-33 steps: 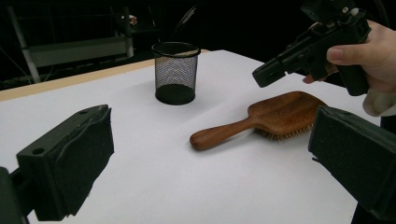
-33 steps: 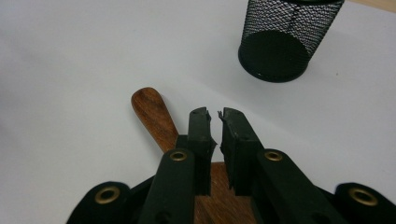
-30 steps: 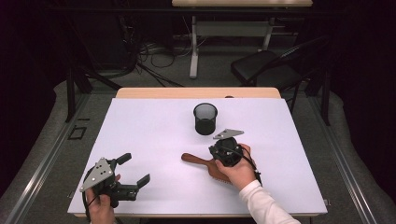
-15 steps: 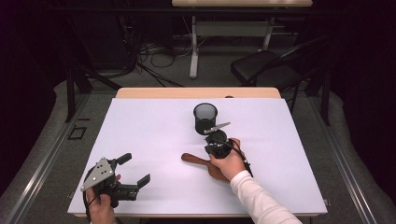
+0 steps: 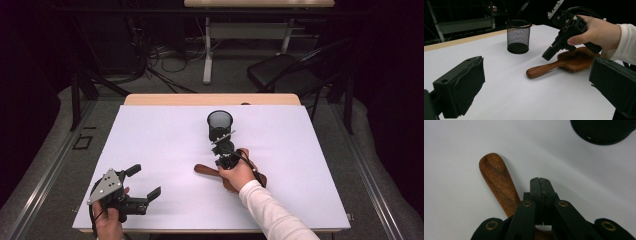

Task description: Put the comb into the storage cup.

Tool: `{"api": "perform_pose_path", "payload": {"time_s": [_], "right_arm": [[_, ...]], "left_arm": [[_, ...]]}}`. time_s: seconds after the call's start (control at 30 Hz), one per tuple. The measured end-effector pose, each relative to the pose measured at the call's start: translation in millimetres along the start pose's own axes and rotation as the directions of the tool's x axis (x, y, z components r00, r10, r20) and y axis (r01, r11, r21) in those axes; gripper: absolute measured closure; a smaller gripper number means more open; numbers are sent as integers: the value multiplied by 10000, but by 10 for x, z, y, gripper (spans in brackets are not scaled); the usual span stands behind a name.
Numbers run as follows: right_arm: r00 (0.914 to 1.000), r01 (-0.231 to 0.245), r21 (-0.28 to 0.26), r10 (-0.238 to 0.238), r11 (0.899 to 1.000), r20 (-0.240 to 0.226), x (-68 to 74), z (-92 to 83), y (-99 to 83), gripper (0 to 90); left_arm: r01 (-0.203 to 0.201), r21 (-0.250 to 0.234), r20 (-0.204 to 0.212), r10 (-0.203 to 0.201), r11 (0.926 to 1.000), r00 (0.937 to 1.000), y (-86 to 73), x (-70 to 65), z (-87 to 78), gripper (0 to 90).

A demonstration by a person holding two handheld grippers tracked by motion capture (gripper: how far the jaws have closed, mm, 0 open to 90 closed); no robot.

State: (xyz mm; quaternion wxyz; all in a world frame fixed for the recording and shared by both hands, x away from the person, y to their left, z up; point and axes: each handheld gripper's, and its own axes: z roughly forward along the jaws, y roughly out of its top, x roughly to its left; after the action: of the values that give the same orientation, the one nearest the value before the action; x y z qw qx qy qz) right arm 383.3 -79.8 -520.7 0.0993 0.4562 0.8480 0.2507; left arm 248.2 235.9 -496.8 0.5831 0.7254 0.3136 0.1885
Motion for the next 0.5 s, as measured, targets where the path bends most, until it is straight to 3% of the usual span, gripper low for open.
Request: {"api": "perform_pose_path", "payload": {"time_s": [0.5], "right_arm": [[9986,515,286,-511,9983,-170,79,13,-49,900]], "left_arm": [[-11,50,-81,11,10000,10000,-2,5,-7,3]]}}
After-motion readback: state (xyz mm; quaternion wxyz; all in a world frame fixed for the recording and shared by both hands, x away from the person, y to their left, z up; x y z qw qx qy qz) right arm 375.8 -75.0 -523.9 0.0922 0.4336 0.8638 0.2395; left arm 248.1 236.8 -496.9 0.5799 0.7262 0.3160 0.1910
